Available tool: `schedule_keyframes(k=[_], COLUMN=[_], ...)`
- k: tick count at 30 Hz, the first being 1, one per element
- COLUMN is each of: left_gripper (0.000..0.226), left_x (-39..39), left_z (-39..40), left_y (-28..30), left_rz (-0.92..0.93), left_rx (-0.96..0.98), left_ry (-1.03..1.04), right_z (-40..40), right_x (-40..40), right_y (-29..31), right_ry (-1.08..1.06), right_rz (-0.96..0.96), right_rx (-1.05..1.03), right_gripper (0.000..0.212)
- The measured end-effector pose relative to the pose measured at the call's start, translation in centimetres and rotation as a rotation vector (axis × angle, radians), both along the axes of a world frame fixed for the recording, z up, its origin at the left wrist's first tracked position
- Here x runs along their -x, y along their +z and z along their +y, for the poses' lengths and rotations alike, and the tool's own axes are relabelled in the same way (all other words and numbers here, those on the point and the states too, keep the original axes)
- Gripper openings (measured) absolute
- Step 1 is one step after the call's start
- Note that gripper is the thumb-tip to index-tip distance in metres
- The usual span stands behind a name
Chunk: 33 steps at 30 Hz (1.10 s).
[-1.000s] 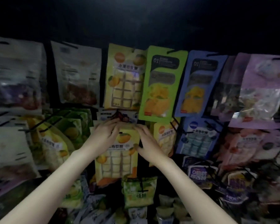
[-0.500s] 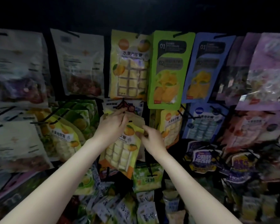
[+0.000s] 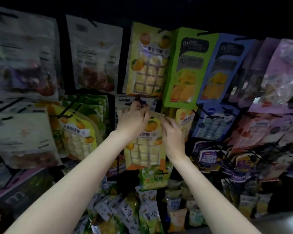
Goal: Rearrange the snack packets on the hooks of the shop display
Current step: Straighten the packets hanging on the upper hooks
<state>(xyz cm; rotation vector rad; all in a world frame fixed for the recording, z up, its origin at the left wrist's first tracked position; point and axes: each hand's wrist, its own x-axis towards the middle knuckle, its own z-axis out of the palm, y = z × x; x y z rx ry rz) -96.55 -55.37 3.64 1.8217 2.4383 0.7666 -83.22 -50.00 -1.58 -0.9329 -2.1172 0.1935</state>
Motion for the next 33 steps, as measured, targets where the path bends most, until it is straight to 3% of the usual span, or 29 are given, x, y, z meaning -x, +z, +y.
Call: schedule_keyframes(k=[8, 11, 16, 21, 26, 33], left_gripper=[0.045, 0.039, 0.03, 0.037, 0.044, 0.052], left_x=[2.8, 2.1, -0.2, -4.4, -9.1, -11.9], left_z=[-1.4, -2.9, -3.9, -1.5, 2.7, 8.1], left_y=[-0.9, -0.4, 0.5, -0.7, -1.9, -4.5], left_rz=[-0.469, -0.436, -0.258, -0.036, 0.047, -0.024], left_rx=[-0.097, -0.214, -0.503, -0.474, -0.406, -0.289], left_ry=[-0.116, -0.112, -0.12, -0.283, -0.394, -0.247], right_z=[0.3, -0.2, -0.7, 1.0, 4.1, 10.0], right_x=[-0.9, -1.9, -7.1, -11.7, -15.2, -15.4], right_y=[0.4, -0.2, -1.3, -0.1, 0.6, 0.8], right_ry=[-0.02, 0.062, 0.039, -0.02, -0.067, -0.096], right_rz=[0.011, 0.026, 0.125, 0.279, 0.413, 0.667], right_rx=[-0.26, -0.302, -0.016, 0.085, 0.213, 0.439], right_gripper=[0.023, 0.024, 0.021, 0.022, 0.021, 0.018])
